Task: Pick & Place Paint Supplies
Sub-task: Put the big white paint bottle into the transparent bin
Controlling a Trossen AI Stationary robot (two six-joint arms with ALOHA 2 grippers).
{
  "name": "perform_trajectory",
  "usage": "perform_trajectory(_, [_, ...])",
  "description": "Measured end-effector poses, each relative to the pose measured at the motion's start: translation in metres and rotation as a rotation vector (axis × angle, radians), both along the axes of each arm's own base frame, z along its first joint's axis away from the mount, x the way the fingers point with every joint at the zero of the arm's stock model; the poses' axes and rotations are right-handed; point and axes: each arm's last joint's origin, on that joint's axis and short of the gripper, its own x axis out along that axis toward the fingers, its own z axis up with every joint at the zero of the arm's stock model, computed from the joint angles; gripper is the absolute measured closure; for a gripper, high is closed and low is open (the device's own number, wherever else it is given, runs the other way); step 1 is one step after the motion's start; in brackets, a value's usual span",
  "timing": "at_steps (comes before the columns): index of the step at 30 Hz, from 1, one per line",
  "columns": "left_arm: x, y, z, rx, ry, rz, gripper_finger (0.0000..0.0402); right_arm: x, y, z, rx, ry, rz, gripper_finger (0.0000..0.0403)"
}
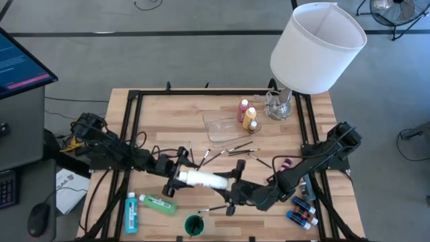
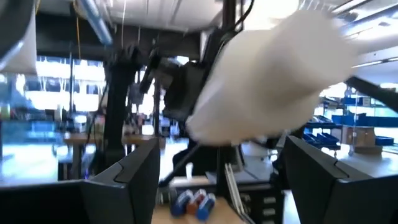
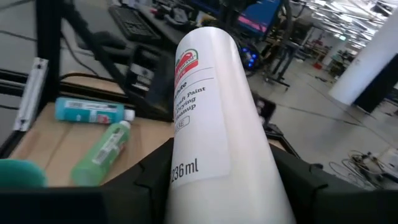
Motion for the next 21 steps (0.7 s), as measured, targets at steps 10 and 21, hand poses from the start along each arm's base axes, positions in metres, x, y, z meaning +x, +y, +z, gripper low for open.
perform_trajectory(10, [0.001, -0.008, 0.014, 0.028, -0.065, -0.027, 0.0164, 0.004, -0.006, 0.001, 0.014, -0.008, -0.016, 0.0217])
perform_trajectory(21, [0.004, -0.008, 0.019, 0.016, -0.082, -0.016, 0.0187, 0.004, -0.007, 0.0, 0.025, -0.004, -0.017, 0.0196])
